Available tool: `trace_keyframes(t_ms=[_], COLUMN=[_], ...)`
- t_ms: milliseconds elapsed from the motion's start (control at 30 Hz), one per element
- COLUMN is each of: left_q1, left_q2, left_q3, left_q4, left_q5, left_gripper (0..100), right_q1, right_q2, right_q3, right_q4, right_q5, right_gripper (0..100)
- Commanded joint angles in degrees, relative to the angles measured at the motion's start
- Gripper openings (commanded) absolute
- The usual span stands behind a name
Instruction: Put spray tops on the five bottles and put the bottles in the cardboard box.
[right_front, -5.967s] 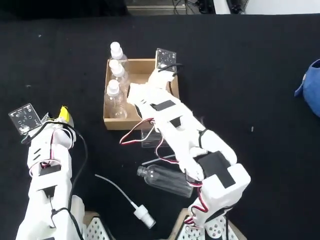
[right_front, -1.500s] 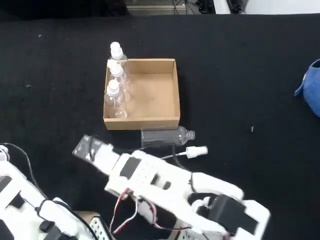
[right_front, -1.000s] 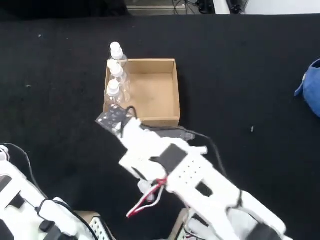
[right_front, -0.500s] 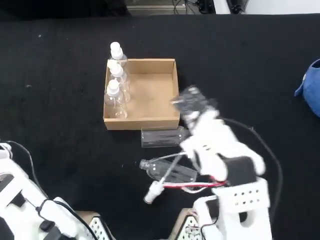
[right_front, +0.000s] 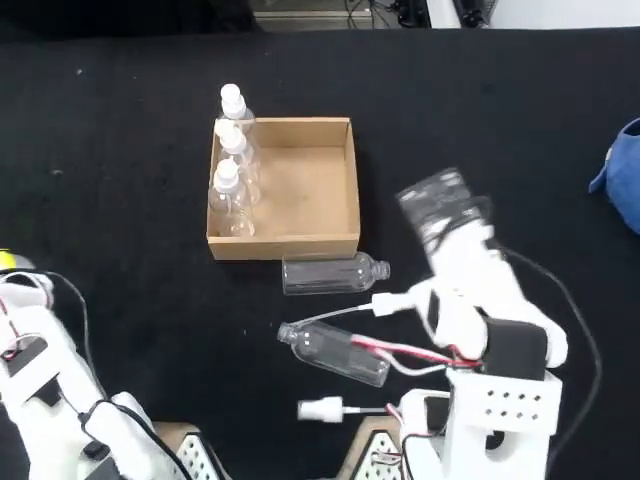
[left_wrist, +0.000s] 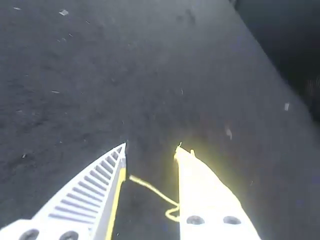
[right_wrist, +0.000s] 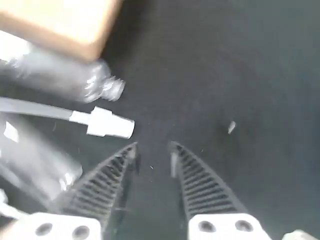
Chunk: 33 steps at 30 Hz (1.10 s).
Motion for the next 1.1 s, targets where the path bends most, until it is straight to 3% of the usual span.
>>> trace_keyframes(t_ms=[0,167,333,500,667,833,1067], left_q1=[2.33,1.89,1.36,-3.38,-7.16,-9.45,-13.14], left_q2=[-0.88,-0.35,-0.35,-0.26,-0.26,-0.18,-0.18], left_q3=[-0.84,-1.27,-1.27,-2.33,-2.95,-4.0,-5.23], left_q4=[-0.44,-0.44,-0.44,-0.44,-0.44,-0.53,-0.44], left_q5=[-7.3,-7.47,-7.47,-7.3,-2.46,-2.29,-2.29], left_gripper=[3,3,3,3,3,3,3], right_q1=[-10.73,-25.85,-38.33,-50.46,-62.68,-69.8,-69.36], right_q2=[-1.27,-1.1,3.56,10.77,11.3,11.56,11.65], right_q3=[-5.32,-2.42,4.88,12.0,16.57,22.9,23.69], right_q4=[8.44,10.9,4.13,-4.84,-8.09,-15.03,-15.38], right_q5=[6.86,7.56,7.56,4.31,1.23,-1.93,-1.93], right_gripper=[16.9,16.2,16.2,16.5,16.3,16.2,16.2])
